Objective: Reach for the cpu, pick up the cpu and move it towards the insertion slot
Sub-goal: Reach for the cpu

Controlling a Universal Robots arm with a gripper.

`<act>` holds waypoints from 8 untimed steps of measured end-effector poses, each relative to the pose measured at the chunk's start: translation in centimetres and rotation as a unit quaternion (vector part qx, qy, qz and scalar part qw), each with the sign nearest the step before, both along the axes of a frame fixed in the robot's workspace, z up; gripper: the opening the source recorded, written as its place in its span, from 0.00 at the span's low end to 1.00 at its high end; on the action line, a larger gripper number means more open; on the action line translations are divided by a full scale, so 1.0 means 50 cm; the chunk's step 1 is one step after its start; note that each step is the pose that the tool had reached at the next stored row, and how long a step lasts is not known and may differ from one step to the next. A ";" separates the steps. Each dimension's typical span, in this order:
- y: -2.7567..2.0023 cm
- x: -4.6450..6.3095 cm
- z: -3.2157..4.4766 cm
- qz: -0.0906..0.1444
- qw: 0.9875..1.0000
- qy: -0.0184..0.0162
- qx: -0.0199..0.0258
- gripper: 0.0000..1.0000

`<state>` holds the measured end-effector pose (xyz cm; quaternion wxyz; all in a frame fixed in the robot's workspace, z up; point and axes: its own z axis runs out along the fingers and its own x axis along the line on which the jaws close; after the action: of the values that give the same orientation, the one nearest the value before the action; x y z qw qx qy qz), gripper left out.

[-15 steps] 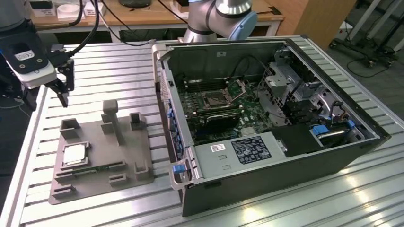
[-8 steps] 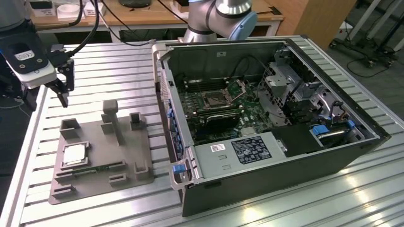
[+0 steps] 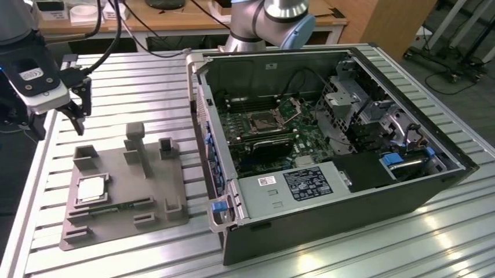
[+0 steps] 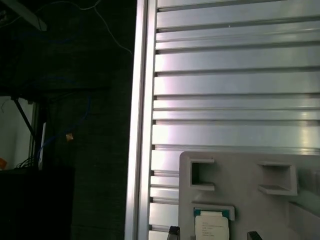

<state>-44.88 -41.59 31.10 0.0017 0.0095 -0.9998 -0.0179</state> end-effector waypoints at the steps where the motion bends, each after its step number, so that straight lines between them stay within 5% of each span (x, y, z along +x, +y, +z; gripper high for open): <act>1: -0.0035 -0.001 -0.004 0.000 1.000 0.000 0.000 0.61; 8: -0.0191 -0.002 -0.024 0.000 1.000 0.000 0.000 0.61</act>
<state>-44.96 -42.55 29.89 0.0016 0.0095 -0.9998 -0.0180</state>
